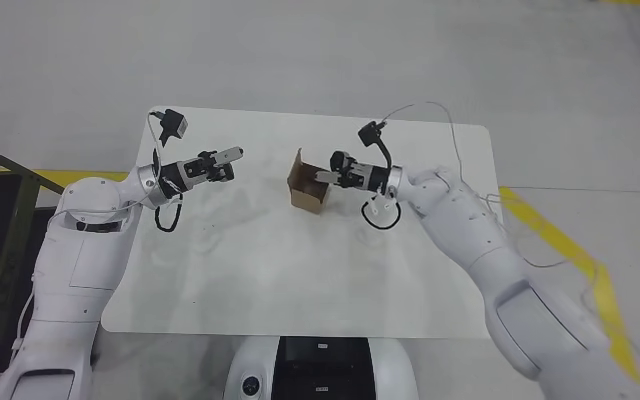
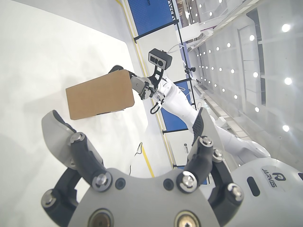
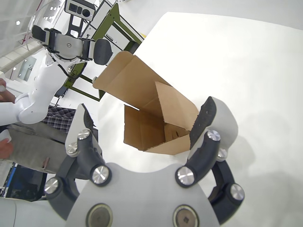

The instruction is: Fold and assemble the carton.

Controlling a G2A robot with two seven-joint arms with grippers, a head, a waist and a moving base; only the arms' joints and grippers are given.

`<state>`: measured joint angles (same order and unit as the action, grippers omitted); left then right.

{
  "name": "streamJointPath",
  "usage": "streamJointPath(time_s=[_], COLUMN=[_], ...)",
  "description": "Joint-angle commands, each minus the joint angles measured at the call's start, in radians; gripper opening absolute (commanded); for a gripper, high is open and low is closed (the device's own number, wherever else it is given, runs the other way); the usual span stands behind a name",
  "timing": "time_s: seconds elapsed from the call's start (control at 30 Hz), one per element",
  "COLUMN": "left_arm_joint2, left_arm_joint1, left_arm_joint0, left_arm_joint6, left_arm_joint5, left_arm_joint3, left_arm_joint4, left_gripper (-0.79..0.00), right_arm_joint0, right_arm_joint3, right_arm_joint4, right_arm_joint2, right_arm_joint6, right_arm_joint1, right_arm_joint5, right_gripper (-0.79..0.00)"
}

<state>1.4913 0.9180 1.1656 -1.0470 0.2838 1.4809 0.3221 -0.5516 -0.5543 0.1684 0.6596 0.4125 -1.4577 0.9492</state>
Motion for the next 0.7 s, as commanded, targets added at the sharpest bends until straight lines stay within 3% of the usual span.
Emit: streamJointPath(time_s=[0.0,0.37,0.67], left_arm_joint2=[0.000,0.000,0.000], left_arm_joint1=[0.000,0.000,0.000], left_arm_joint0=[0.000,0.000,0.000], left_arm_joint6=[0.000,0.000,0.000], left_arm_joint5=[0.000,0.000,0.000], left_arm_joint3=[0.000,0.000,0.000], left_arm_joint4=[0.000,0.000,0.000], left_gripper=[0.000,0.000,0.000], right_arm_joint0=[0.006,0.015,-0.020], right_arm_joint3=[0.029,0.136,0.106], right_arm_joint4=[0.025,0.112,0.121], right_arm_joint2=[-0.013,-0.041,-0.046], right_arm_joint6=[-0.024,-0.114,-0.102], right_arm_joint1=[-0.013,-0.059,-0.060], right_arm_joint5=[0.023,0.063,0.063], right_gripper=[0.000,0.000,0.000])
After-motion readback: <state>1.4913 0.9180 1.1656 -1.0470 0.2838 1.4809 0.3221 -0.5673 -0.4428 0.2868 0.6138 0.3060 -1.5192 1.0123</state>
